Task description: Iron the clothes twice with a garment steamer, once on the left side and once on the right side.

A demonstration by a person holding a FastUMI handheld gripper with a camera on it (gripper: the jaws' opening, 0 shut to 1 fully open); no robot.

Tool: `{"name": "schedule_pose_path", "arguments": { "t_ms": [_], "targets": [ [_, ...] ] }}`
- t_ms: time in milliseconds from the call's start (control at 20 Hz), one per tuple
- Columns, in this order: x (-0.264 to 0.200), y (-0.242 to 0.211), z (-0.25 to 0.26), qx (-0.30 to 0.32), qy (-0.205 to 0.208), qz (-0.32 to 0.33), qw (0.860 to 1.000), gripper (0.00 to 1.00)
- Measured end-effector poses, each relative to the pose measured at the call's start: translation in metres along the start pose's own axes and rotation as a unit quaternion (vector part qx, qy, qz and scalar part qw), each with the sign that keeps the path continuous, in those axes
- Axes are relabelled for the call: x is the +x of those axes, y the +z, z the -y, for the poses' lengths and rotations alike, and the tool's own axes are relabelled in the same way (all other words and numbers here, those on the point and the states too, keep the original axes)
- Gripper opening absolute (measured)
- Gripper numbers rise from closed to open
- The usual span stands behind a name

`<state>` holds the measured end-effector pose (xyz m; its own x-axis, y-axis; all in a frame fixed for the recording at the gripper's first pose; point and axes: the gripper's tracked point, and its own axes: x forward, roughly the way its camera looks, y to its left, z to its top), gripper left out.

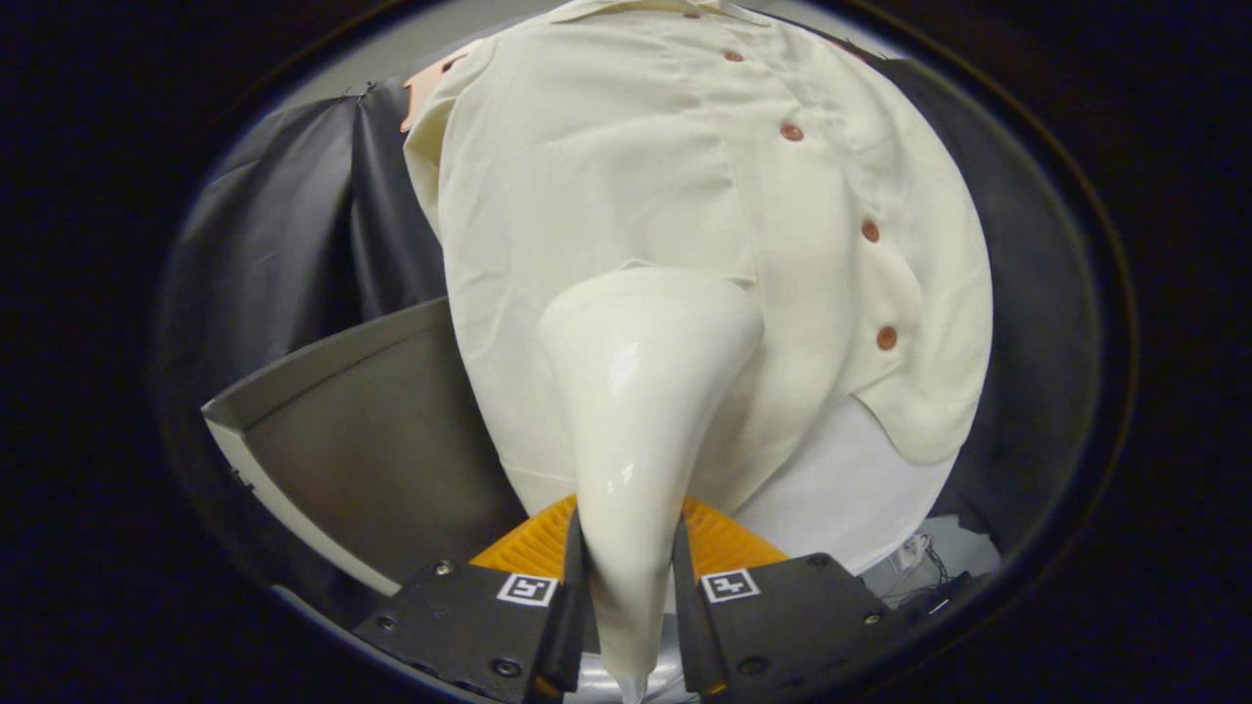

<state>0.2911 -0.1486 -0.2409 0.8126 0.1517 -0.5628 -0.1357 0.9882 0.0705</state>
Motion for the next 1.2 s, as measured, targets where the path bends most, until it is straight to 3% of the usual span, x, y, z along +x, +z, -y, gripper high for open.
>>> {"name": "schedule_pose_path", "arguments": {
  "t_ms": [300, 550, 800, 1200],
  "targets": [
    [0.017, -0.060, 0.006, 0.001, 0.003, -0.058, 0.998, 0.39],
    [0.023, -0.067, 0.011, -0.005, 0.000, -0.072, 0.997, 0.39],
    [-0.002, -0.033, 0.008, -0.015, 0.002, -0.058, 0.998, 0.39],
    [-0.063, 0.109, 0.031, -0.037, -0.023, 0.026, 0.999, 0.39]
  ]
}}
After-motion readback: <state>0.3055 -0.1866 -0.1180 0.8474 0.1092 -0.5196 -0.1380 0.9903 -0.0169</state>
